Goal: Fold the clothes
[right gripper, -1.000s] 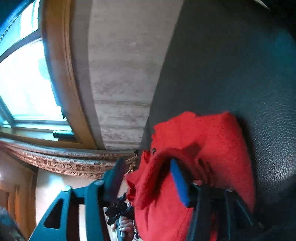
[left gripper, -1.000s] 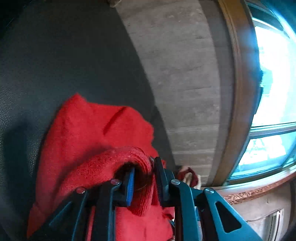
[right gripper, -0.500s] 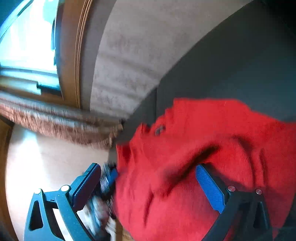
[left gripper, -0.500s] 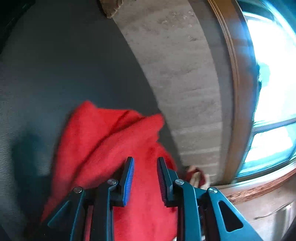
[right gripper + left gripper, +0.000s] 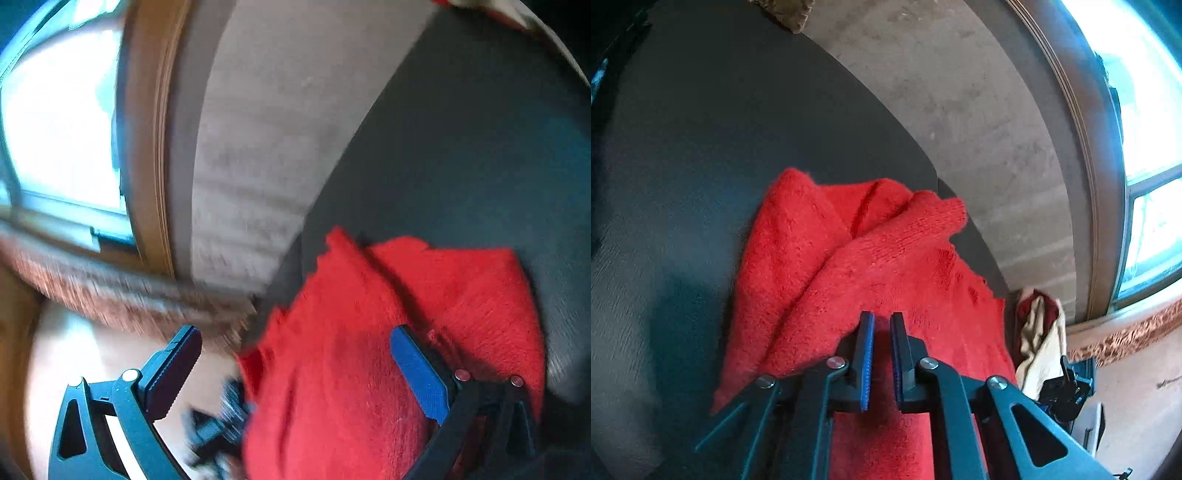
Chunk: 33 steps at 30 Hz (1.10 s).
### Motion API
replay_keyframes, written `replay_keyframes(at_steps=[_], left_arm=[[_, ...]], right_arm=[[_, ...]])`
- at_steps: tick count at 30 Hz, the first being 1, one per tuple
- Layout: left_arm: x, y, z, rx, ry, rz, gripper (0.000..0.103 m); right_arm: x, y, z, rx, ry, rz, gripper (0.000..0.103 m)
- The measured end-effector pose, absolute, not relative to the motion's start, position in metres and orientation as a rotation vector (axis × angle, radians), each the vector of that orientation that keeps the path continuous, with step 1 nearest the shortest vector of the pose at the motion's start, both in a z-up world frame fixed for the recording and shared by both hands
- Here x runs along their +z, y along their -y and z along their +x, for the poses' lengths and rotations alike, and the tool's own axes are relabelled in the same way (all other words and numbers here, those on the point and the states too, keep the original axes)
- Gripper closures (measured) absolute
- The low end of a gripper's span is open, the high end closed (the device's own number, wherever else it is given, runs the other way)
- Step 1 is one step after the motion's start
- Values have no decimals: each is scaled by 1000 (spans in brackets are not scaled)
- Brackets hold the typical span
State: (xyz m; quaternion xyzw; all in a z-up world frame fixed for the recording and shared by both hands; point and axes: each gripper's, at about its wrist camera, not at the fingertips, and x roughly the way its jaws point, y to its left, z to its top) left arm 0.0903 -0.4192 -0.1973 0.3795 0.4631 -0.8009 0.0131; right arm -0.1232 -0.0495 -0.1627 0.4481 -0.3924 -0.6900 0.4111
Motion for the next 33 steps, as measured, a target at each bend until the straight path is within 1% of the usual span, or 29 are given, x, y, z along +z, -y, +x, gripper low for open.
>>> replay_keyframes(at_steps=[2,4,6,8,9,11,13,15,19,20,21,23,24,25,26,27,28,29,30,31,32,33], left_arm=[[-193,415,102,-2516,-1394,1174,99],[-183,414,117,-2540,-1339,1145,98],[-173,413,132,-2563,-1284,1115,85],[-163,413,146,-2584,-1229,1086,84],[-158,412,154,-2594,-1202,1071,81],[-147,416,165,-2616,-1116,1037,79],[-142,418,168,-2633,-1057,1052,76],[-141,415,161,-2658,-976,1098,74],[-137,399,130,-2731,-823,1167,73],[-137,394,120,-2753,-772,1181,73],[-136,389,110,-2773,-720,1196,73],[-136,385,93,-2781,-686,1221,73],[-138,385,87,-2786,-672,1229,72],[-139,384,81,-2791,-658,1237,72],[-141,385,75,-2787,-653,1251,72],[-142,385,69,-2783,-648,1265,72],[-144,384,64,-2785,-661,1284,71],[-147,383,59,-2787,-674,1304,70],[-149,381,56,-2791,-682,1326,68],[-152,377,53,-2793,-671,1372,67],[-156,374,50,-2794,-658,1420,68],[-158,372,49,-2783,-634,1438,79]], right_arm=[[-160,49,-107,-1757,874,1106,0],[-159,47,-93,-1767,777,1096,0],[-157,43,-81,-1778,697,1083,0],[-160,35,-75,-1796,686,1093,0],[-159,32,-73,-1803,696,1113,0],[-154,24,-69,-1834,687,1139,0],[-143,20,-69,-1885,638,1123,0],[-132,16,-71,-1934,588,1100,0],[-126,29,-93,-2012,441,1170,0],[-127,35,-99,-2012,404,1187,1],[-129,41,-105,-2011,366,1204,3],[-131,53,-117,-2009,290,1238,10],[-132,59,-123,-2007,252,1254,15],[-134,67,-125,-2006,208,1258,22],[-135,75,-126,-2004,163,1259,27],[-137,83,-128,-2002,118,1261,37],[-139,87,-127,-2011,66,1265,43],[-141,92,-126,-2022,13,1270,46],[-143,96,-124,-2031,-41,1273,52],[-145,100,-123,-2040,-94,1277,69],[-147,105,-122,-2048,-148,1280,79],[-145,104,-120,-2063,-163,1268,94]])
